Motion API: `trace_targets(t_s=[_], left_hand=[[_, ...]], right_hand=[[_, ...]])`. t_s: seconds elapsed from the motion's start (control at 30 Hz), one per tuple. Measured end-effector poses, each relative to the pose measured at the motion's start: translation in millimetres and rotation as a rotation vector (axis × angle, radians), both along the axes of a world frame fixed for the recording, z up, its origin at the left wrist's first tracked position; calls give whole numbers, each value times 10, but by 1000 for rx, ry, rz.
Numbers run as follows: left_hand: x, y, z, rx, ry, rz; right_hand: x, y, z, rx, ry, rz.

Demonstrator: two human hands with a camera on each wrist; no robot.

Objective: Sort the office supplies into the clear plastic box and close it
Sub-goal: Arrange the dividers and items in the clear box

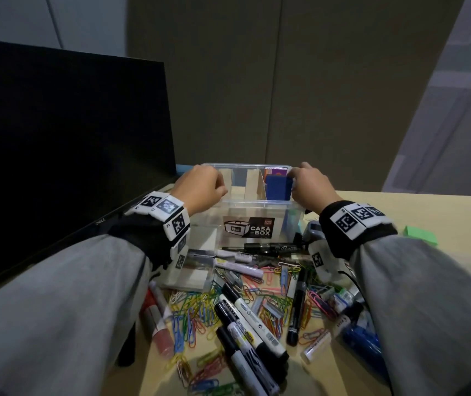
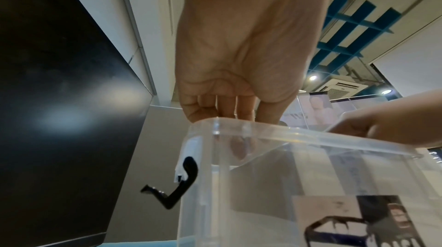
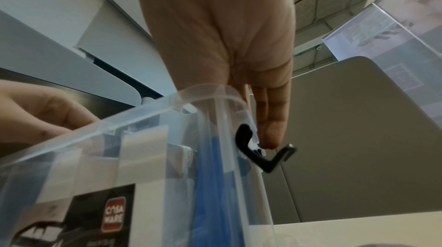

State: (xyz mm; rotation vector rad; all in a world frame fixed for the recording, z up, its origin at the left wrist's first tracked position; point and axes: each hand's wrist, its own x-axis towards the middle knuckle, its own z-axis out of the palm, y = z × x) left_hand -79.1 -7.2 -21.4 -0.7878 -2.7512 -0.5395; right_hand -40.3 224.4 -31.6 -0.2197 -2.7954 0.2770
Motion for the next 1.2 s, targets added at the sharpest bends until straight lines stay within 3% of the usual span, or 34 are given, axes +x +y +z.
trace_targets(t_s=[0.13, 0.23, 0.33, 0.47, 0.57, 0.7, 0.97, 1.2], left_hand=[[114, 69, 7, -7, 65, -120], [352, 171, 21, -80, 89, -364], [567, 324, -104, -338, -28, -640], [692, 443, -412, -713, -175, -772], [752, 470, -531, -880, -87, -786], [740, 505, -534, -915, -29, -776], [678, 577, -582, -769, -75, -753], [660, 631, -590, -804, -146, -691]], right_hand=[[13, -6, 2, -8, -1, 0], [22, -11, 5, -7, 6, 0], [33, -11, 17, 18, 14, 11], [43, 18, 19, 11, 12, 10], [34, 25, 16, 7, 7, -1], [15, 0, 18, 5, 7, 9], [22, -4, 38, 22, 14, 6], [20, -19, 40, 23, 12, 7]])
